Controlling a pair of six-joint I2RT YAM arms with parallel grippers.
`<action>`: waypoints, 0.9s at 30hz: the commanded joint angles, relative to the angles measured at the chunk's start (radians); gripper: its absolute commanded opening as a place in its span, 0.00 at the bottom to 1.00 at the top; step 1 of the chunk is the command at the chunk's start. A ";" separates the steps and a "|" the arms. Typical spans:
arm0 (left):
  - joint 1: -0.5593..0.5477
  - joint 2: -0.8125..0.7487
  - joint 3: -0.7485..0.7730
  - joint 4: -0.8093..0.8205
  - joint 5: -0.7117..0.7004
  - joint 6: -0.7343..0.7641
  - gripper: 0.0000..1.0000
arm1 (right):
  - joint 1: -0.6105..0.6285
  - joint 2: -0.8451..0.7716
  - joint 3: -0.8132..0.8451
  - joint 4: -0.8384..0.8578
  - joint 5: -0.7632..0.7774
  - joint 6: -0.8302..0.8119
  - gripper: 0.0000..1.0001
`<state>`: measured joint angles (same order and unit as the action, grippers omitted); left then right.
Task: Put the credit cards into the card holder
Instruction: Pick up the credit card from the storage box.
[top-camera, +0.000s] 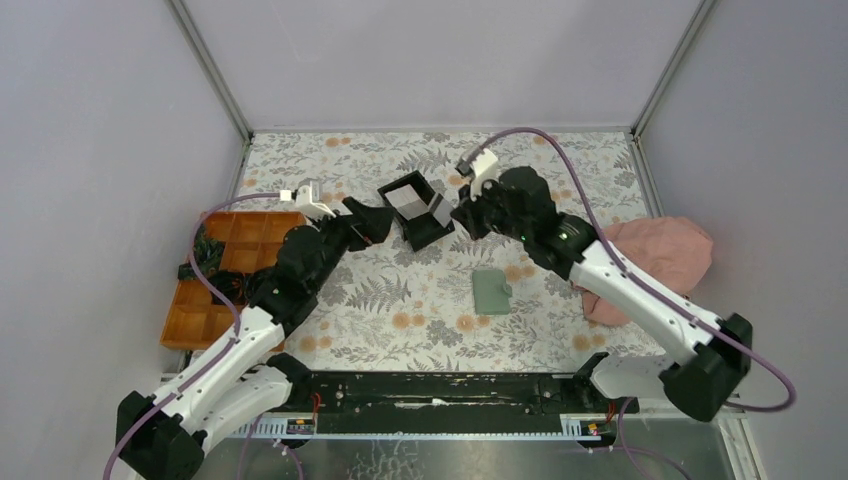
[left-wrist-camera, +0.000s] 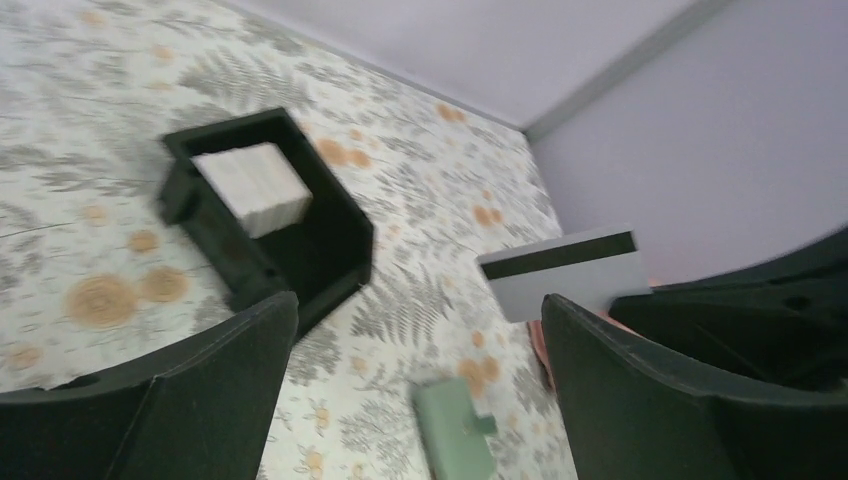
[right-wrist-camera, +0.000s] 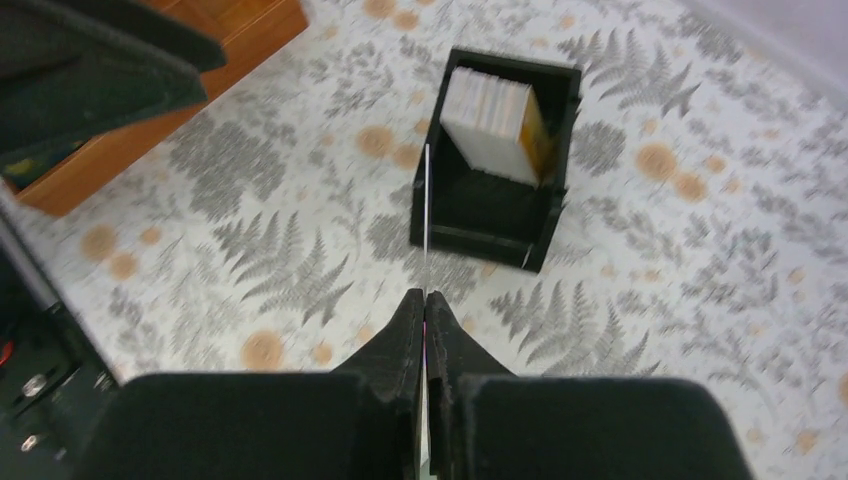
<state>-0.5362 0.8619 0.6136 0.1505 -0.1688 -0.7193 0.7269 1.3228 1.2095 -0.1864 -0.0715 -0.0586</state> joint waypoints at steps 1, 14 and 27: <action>-0.004 -0.051 -0.057 0.184 0.310 0.074 0.98 | 0.002 -0.143 -0.092 -0.052 -0.120 0.117 0.00; -0.007 -0.016 -0.097 0.317 0.713 0.114 0.84 | 0.001 -0.269 -0.185 -0.111 -0.335 0.234 0.00; -0.006 0.136 -0.065 0.305 0.862 0.146 0.70 | -0.032 -0.234 -0.206 -0.058 -0.501 0.280 0.00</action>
<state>-0.5369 0.9630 0.5255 0.4126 0.6113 -0.6029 0.7181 1.0824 1.0027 -0.3008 -0.4812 0.1944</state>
